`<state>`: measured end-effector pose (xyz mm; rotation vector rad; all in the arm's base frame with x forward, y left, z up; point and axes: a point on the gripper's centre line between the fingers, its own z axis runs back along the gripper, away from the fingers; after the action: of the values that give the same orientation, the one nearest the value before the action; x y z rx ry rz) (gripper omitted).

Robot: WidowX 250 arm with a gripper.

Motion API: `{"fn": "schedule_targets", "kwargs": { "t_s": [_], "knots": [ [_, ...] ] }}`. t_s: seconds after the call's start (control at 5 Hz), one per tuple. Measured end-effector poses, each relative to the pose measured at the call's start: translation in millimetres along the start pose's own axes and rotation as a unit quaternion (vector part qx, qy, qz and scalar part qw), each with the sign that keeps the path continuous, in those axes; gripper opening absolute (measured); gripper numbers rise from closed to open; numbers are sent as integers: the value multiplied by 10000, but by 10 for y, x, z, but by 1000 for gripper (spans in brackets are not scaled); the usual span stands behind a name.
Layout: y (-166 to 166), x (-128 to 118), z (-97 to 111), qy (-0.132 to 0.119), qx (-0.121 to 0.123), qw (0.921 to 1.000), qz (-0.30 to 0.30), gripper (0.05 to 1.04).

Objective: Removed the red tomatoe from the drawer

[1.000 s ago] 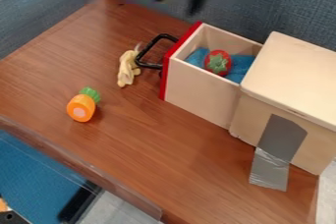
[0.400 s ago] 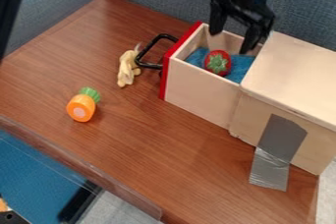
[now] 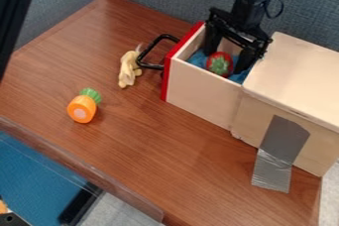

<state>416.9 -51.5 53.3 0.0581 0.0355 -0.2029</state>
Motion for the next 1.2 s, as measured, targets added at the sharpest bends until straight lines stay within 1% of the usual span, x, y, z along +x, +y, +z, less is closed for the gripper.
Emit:
{"fn": "schedule_targets", "kwargs": {
  "t_s": [0.2,0.4,0.6,0.8,1.0,1.2],
  "knots": [
    [36,13,-57,42,56,10000,-26,1000],
    [73,19,-78,76,90,9999,10,950],
    [89,12,-81,94,141,9998,50,673],
    [123,-18,-82,103,131,9998,125,624],
    [157,-42,-47,43,57,9996,260,624],
    [295,-90,154,-134,-128,9990,406,624]
  ]
}}
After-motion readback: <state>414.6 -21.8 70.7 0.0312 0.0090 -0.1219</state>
